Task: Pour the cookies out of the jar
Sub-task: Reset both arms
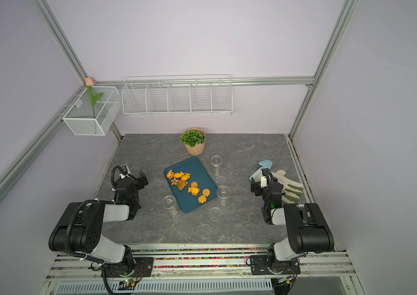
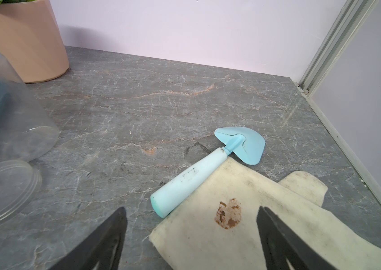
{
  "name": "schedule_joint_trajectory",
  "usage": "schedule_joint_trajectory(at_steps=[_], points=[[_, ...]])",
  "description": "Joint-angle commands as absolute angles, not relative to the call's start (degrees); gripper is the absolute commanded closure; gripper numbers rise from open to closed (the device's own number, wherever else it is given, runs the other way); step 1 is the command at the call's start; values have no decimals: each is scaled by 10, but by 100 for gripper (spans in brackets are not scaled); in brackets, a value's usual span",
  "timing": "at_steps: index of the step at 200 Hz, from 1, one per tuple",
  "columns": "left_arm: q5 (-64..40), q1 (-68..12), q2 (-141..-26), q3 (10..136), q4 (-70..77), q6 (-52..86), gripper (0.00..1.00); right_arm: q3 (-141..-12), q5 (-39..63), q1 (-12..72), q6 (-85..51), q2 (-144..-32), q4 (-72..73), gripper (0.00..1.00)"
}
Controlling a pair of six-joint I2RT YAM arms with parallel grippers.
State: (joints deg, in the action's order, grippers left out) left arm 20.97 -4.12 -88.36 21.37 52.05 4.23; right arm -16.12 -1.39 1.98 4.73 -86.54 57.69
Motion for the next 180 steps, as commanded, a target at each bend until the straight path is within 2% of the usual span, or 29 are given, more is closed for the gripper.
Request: schedule_joint_trajectory(at_steps=[1, 20, 180], points=[[214, -39, -888, 213, 538, 39, 1, -198, -53, 18, 46, -879, 543, 11], [214, -39, -888, 214, 538, 39, 0, -219, -51, 2, 22, -879, 502, 11], [214, -39, -888, 214, 538, 39, 1, -222, -45, 0, 22, -882, 500, 11]])
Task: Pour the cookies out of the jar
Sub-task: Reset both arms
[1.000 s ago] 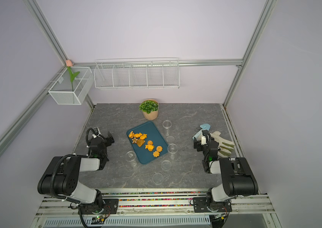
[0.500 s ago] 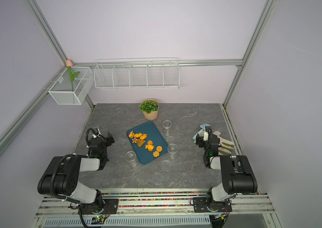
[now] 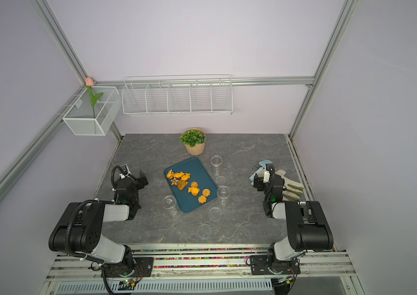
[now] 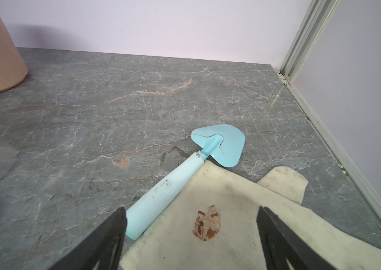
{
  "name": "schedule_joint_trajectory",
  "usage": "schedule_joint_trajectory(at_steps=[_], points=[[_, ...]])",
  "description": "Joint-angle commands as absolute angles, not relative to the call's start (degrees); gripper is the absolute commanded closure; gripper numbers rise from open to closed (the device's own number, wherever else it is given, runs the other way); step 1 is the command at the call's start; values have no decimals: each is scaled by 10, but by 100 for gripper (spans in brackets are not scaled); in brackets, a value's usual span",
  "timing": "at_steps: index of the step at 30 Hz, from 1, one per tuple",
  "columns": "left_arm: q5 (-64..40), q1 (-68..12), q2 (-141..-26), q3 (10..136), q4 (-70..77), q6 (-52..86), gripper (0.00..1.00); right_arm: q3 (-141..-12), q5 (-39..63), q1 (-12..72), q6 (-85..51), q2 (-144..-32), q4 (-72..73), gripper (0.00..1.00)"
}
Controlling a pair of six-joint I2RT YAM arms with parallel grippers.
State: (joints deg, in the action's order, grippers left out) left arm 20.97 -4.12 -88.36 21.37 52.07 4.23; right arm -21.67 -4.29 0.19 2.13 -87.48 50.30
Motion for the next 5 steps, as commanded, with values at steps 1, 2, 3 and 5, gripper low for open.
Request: schedule_joint_trajectory(at_steps=[1, 2, 3, 5], points=[[214, -39, -888, 214, 538, 39, 1, -222, -45, -1, 21, -882, 501, 11], [215, -39, -888, 214, 538, 39, 0, -222, -43, -2, 20, -882, 501, 11], [215, -39, -888, 214, 538, 40, 0, -222, -43, -2, 20, -882, 501, 11], [214, -39, -888, 214, 538, 40, 0, -220, -41, -2, 20, -877, 498, 11]])
